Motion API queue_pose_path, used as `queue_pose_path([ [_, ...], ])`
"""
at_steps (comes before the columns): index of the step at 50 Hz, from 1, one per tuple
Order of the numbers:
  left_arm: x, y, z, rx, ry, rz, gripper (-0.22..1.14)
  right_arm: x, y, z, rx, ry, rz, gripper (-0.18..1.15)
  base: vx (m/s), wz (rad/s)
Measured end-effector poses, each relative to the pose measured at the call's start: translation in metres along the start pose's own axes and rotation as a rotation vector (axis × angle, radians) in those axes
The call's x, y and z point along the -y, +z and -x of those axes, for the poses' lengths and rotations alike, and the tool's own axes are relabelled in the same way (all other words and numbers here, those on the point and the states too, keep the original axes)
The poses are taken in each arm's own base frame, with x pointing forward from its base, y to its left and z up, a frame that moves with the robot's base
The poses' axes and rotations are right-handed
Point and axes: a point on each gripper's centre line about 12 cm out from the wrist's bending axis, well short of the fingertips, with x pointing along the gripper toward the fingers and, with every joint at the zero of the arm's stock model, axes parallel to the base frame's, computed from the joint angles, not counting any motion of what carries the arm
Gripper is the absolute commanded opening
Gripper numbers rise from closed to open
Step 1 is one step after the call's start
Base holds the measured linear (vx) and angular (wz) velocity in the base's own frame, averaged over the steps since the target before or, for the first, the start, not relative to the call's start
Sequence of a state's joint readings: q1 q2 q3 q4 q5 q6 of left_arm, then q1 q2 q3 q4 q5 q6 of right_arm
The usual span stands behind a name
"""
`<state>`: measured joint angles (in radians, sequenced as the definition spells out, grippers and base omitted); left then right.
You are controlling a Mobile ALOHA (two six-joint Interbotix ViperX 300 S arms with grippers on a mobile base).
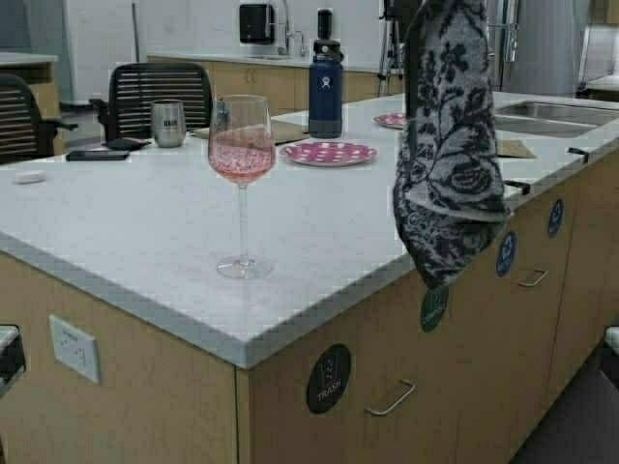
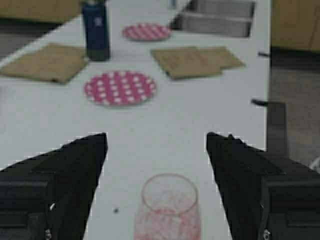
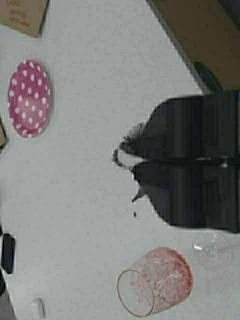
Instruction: Get the cloth and wipe up the spill under the wine glass
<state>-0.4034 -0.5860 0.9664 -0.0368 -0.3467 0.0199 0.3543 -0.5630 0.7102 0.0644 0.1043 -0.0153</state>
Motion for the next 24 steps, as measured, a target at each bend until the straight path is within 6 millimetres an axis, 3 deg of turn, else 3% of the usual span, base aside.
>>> queue_pose_path([
  [13, 0.001, 0.029, 0.016, 0.043, -0.004, 0.001, 0.95, -0.001, 0.016, 0.019, 0.057, 0.001, 0.022, 0.05, 0.00, 0.00],
  [24, -0.005, 0.036, 0.022, 0.065, 0.016, 0.002, 0.95, -0.001, 0.016, 0.020, 0.058, 0.003, 0.025, 0.05, 0.00, 0.00],
])
